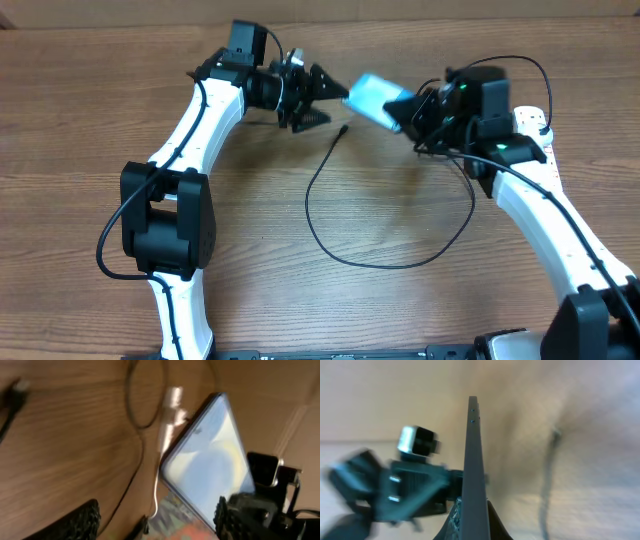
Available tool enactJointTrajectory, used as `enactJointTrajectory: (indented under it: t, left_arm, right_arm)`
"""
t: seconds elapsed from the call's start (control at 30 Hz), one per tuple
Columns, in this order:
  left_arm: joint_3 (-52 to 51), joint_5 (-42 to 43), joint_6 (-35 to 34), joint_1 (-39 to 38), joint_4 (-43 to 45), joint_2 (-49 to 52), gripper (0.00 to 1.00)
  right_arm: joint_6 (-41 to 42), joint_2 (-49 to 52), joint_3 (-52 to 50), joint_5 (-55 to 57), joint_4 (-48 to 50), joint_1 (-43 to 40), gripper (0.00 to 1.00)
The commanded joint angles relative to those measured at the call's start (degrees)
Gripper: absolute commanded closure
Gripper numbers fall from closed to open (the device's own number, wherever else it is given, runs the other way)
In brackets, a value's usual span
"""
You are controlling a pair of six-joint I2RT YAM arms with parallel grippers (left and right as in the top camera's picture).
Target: Plug charger to phone and switch on socket
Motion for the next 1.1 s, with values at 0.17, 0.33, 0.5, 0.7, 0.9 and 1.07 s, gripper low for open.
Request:
enactJointTrajectory:
  t: [0.17, 0.33, 0.5, 0.7, 0.9, 1.07]
  left_arm:
    - [1.2, 7.3, -21.3, -0.1, 27.1, -1.2, 0.31]
    - [1.2, 2.5, -38.1, -1.5, 48.7, -1.2, 0.45]
    - [1.2, -0.7, -40.6, -3.2, 49.6, -1.2, 0.46]
    - [1.2, -2.4, -41.7, -3.9, 47.4, -1.2, 0.48]
    - [1.2, -4.7, -46.1, -4.3, 47.4, -1.2, 0.48]
    - [1.2, -4.6, -46.3, -4.4, 47.3, -1.2, 0.53]
  right_arm:
    - [19.2, -2.7, 1.0, 10.1, 12.2, 0.7, 0.96]
    - [30.9, -2.7, 1.0, 17.8, 16.7, 3.3, 0.96]
    - [34.8, -2.7, 1.0, 21.4, 22.1, 5.2, 0.96]
    - [34.8, -2.7, 1.0, 22.4, 24.3, 5.2, 0.96]
    - [34.8, -2.6, 1.0, 22.2, 21.6, 6.5, 0.96]
    - [34.8, -2.6, 1.0, 22.2, 19.4, 8.4, 0.96]
